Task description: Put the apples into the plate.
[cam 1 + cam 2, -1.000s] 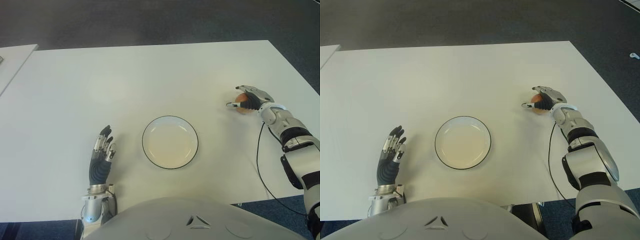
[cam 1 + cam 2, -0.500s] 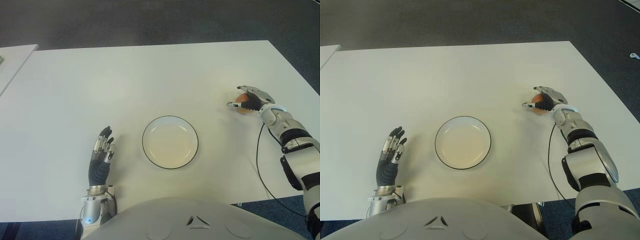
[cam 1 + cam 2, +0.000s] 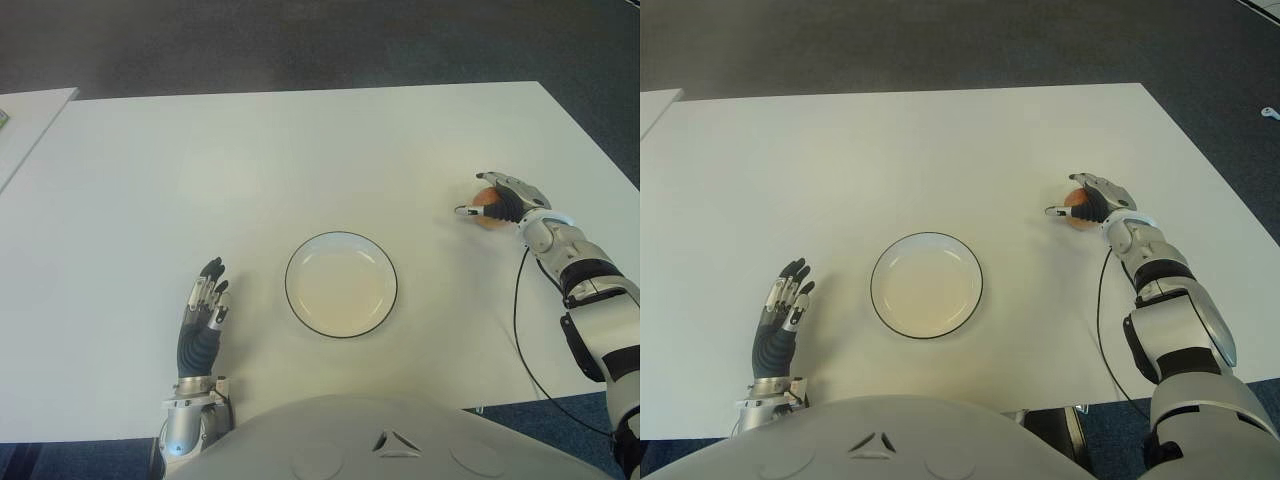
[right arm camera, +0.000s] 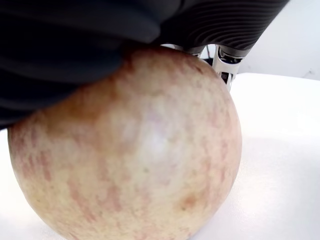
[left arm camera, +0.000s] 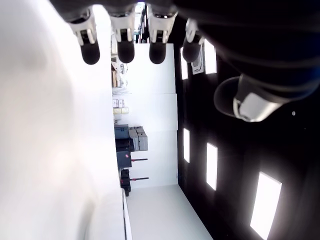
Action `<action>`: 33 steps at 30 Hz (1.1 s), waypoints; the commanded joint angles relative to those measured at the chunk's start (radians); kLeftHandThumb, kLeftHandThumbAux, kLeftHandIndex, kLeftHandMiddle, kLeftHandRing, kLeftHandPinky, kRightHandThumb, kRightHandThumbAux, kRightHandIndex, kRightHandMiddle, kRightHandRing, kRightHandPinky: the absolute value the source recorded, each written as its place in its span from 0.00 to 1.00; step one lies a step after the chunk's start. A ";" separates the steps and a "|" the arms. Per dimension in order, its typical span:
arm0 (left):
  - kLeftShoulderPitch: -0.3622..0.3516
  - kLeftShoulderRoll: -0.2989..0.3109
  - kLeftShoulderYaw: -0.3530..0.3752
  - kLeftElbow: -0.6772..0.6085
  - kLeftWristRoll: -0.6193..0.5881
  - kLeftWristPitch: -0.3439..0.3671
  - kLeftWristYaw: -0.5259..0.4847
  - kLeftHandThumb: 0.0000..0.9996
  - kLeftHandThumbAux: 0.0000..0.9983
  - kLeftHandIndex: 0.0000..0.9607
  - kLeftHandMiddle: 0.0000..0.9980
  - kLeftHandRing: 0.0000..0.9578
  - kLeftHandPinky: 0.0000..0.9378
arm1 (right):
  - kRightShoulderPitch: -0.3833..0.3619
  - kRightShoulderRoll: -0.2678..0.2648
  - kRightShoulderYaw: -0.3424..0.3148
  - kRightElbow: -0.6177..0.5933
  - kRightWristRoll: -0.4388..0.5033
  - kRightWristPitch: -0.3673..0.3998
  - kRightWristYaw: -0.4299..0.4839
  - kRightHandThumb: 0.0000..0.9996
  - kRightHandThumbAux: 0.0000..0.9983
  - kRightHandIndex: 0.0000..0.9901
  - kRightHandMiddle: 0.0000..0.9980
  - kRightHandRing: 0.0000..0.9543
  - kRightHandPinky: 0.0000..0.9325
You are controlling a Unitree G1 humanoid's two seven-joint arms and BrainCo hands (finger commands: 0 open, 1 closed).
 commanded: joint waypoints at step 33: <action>-0.037 -0.001 0.035 0.023 0.009 0.026 0.002 0.00 0.42 0.00 0.01 0.00 0.00 | 0.058 0.089 0.021 0.056 -0.012 0.083 -0.172 0.86 0.68 0.40 0.52 0.79 0.05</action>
